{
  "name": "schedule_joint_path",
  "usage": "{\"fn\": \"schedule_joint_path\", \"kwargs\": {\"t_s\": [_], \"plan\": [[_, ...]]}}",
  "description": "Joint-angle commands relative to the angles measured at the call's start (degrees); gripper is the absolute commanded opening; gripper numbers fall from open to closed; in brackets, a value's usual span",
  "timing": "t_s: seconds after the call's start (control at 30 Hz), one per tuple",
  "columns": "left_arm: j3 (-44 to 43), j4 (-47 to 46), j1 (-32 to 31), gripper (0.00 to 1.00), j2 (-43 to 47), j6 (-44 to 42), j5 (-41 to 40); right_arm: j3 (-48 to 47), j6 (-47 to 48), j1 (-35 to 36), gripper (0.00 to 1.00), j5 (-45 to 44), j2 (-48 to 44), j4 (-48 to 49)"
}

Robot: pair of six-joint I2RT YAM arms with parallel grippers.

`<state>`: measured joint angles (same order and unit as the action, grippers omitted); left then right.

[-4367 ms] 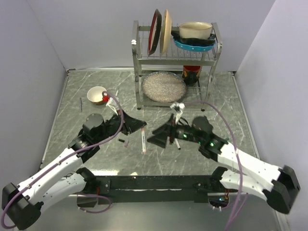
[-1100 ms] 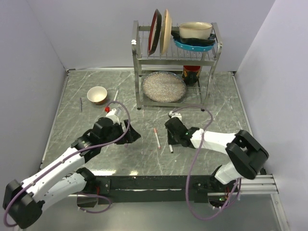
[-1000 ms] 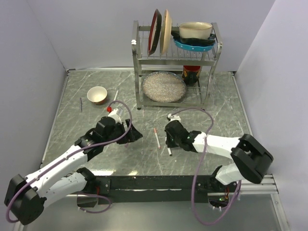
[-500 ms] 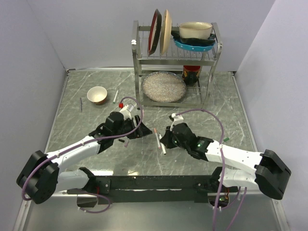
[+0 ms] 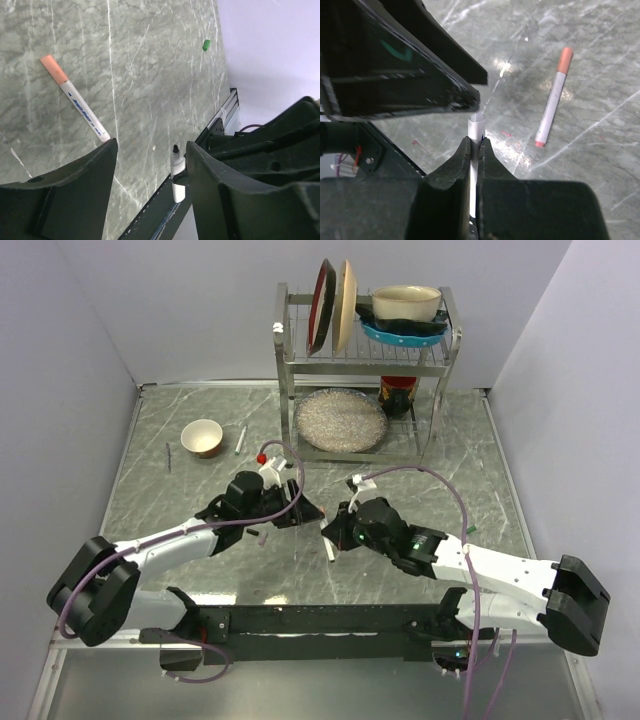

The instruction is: Insert the pens into the pen caps

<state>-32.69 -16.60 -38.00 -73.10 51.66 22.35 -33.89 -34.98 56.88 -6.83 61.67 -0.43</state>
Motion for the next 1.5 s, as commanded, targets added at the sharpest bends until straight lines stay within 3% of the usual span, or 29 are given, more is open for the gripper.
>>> {"fn": "schedule_joint_path", "kwargs": {"t_s": [0.0, 0.13, 0.23, 0.4, 0.53, 0.67, 0.83, 0.87, 1.03, 1.23, 1.47], "plan": [[-1.33, -1.16, -0.5, 0.58, -1.08, 0.72, 0.42, -3.72, -0.61, 0.77, 0.0, -2.31, 0.11, 0.96], [-0.54, -3.26, -0.5, 0.5, -1.69, 2.04, 1.99, -4.69, -0.52, 0.95, 0.0, -2.75, 0.73, 0.87], [0.08, -5.54, -0.58, 0.35, -1.78, 4.06, 4.01, -5.4, -0.53, 1.04, 0.0, -2.66, 1.08, 0.86], [2.09, -11.08, -0.59, 0.01, -1.61, 9.07, 8.58, -5.66, -0.97, 1.13, 0.0, -2.49, 2.14, 0.87], [2.72, -12.06, -0.59, 0.01, -0.2, 10.48, 9.38, -5.49, -1.67, 1.04, 0.06, -2.66, 2.05, 0.87], [1.23, -6.36, -0.59, 0.01, 1.55, 7.77, 7.98, -4.35, -2.11, 1.04, 0.27, -1.79, 0.56, 0.87], [0.26, -4.41, -0.59, 0.01, 3.58, 6.7, 7.45, -2.85, -2.11, 1.12, 0.42, 0.58, -1.55, -0.54], [0.26, -4.32, -0.59, 0.01, 3.75, 6.79, 7.45, -2.15, -2.19, 1.13, 0.48, 1.37, -1.81, -0.37], [0.34, -4.06, -0.58, 0.01, 5.77, 6.88, 8.41, 1.89, -3.42, 1.13, 0.61, 5.85, -5.49, 2.44], [0.43, -3.18, -0.59, 0.01, 8.67, 6.96, 8.15, 6.11, -4.3, 1.13, 0.63, 8.67, -8.05, 5.61], [0.52, -3.17, -0.5, 0.01, 10.26, 7.14, 8.33, 8.4, -5.27, 1.12, 0.48, 16.75, -7.71, 13.6]]}}
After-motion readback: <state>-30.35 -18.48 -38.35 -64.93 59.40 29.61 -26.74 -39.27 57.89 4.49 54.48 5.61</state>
